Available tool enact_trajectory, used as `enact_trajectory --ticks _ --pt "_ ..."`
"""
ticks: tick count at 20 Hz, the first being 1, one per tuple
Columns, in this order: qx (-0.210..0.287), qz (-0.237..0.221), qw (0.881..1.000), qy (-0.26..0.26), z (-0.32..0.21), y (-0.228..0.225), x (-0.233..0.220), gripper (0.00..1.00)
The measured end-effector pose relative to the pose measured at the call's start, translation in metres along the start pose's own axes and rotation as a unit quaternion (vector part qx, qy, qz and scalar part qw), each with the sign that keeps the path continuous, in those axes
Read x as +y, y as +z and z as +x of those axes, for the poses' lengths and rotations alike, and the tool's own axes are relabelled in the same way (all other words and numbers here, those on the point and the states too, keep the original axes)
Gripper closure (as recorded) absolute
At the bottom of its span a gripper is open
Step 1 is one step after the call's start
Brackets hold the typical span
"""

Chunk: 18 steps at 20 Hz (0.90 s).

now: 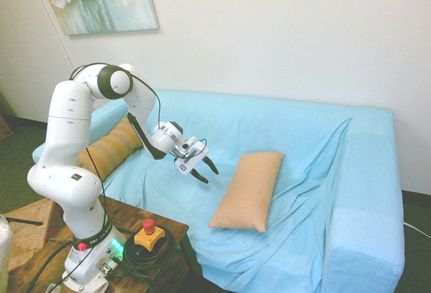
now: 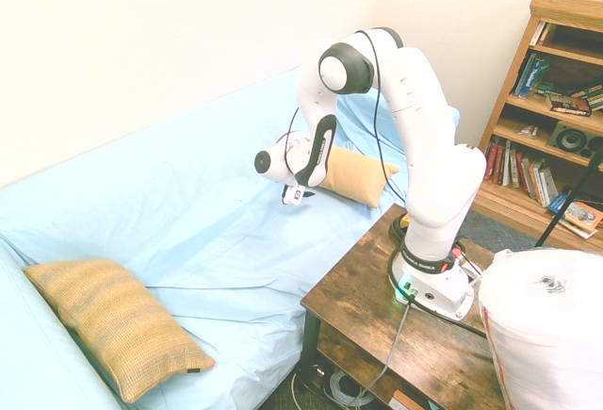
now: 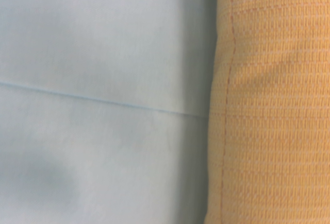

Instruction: Move the pillow to side

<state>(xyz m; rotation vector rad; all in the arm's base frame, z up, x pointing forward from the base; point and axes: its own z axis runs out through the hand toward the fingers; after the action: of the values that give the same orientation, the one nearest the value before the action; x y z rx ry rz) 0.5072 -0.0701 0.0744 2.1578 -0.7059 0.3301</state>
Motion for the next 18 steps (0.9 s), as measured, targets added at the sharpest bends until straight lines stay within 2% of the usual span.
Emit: enact_trajectory --ticks 5,9,13,18 --pt "0.041 -0.054 0.997 -0.03 -0.008 0.037 -0.015 0.0" --pt "0.047 -0.075 0.995 -0.04 -0.014 0.052 -0.021 0.0" --pt "0.048 -0.117 0.991 -0.039 -0.013 0.075 -0.016 0.0" --pt "0.037 -0.128 0.991 -0.032 -0.01 0.102 -0.014 0.0"
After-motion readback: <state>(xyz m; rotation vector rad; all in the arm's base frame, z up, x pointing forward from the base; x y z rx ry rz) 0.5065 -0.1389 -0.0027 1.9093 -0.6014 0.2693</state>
